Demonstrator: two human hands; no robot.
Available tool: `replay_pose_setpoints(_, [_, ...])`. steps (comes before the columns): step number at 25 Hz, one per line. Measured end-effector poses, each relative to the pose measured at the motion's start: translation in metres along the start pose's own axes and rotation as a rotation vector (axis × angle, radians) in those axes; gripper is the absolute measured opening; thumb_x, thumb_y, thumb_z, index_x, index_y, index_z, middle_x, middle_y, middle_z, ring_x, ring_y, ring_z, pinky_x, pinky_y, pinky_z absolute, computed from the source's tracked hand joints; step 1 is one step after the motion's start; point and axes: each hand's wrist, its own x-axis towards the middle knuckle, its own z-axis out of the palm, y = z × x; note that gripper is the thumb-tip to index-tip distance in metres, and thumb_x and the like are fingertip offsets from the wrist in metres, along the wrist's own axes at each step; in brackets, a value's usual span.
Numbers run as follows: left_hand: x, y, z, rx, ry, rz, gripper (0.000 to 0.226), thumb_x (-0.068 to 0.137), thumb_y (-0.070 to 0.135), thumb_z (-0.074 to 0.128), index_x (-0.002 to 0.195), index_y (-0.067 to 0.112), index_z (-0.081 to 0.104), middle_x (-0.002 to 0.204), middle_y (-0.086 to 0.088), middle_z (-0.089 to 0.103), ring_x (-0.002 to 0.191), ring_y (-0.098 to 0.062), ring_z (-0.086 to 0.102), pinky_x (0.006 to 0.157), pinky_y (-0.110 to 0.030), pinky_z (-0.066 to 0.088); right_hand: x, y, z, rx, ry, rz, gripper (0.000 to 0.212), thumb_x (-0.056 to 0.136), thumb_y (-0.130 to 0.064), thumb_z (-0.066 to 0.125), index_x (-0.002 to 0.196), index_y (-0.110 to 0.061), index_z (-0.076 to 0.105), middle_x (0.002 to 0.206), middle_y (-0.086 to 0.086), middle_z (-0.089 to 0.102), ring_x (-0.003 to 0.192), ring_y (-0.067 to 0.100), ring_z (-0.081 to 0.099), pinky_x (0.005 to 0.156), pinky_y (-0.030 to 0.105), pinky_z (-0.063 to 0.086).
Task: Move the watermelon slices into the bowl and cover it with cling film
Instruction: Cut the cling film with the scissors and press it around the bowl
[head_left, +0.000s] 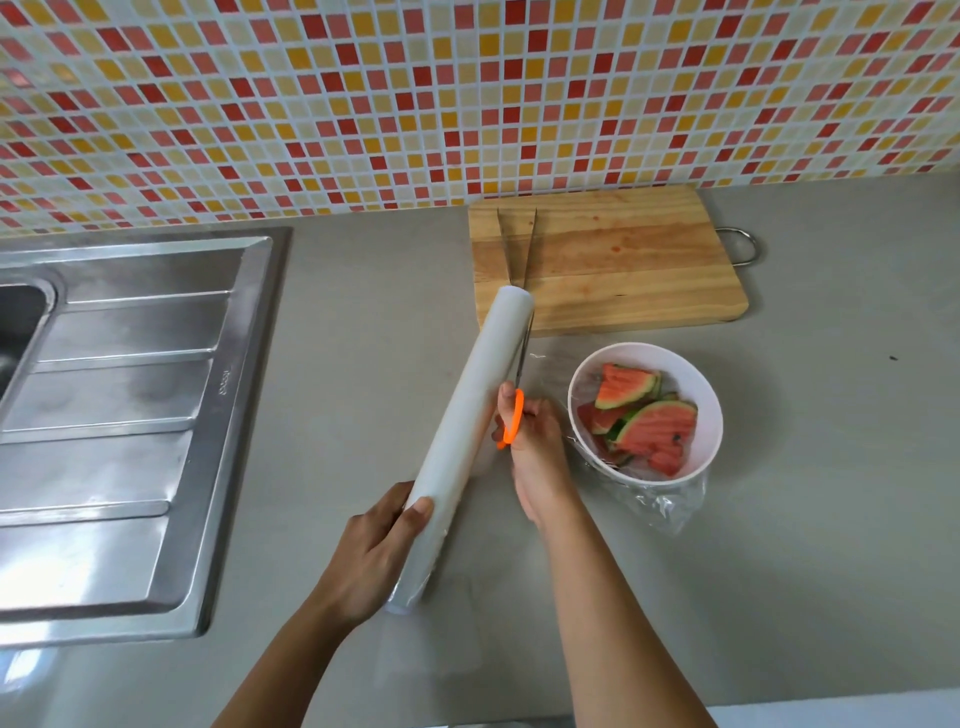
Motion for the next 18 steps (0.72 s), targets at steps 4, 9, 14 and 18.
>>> replay_pose_setpoints(4, [0.003,0.000,-0.008,-0.012,-0.009,-0.006,0.023,0.084,0.055,0.038,0.093,0.049,0.059,0.092,0.025,0.064,0.084,-0.001,0.059,0.068,-0.021,0.046,0.002,0.004,0.008,0.030,0.023,0.007,0.041,0.073,-0.053,0.067,0.081,-0.016,0.049,0.067,-0.007,0.055,0.055,-0.001,0.053,0.062,0.019,0.042])
replay_pose_setpoints(9, [0.005,-0.001,-0.014,-0.059,-0.035,-0.025,0.024,0.083,0.055,0.039,0.092,0.048,0.060,0.090,0.022,0.064,0.081,-0.003,0.059,0.064,-0.013,0.045,0.009,-0.004,0.021,0.035,0.058,-0.023,0.056,0.082,-0.047,0.062,0.092,0.008,0.053,0.078,0.009,0.050,0.069,0.013,0.049,0.069,0.027,0.041])
replay_pose_setpoints(14, [0.003,-0.004,-0.019,-0.094,-0.048,-0.030,0.025,0.083,0.054,0.041,0.094,0.046,0.061,0.091,0.018,0.065,0.081,-0.005,0.060,0.066,-0.015,0.047,0.011,-0.008,0.023,-0.008,0.051,-0.049,0.048,0.074,-0.055,0.059,0.072,-0.008,0.054,0.070,0.010,0.043,0.061,0.015,0.044,0.059,0.021,0.037])
replay_pose_setpoints(18, [0.003,-0.006,-0.022,-0.101,-0.047,-0.025,0.030,0.081,0.057,0.042,0.096,0.041,0.063,0.090,0.013,0.066,0.081,-0.009,0.061,0.070,-0.022,0.047,0.014,-0.012,0.022,-0.014,0.040,-0.047,0.042,0.074,-0.057,0.060,0.050,-0.024,0.050,0.054,-0.005,0.044,0.054,0.008,0.043,0.055,0.016,0.037])
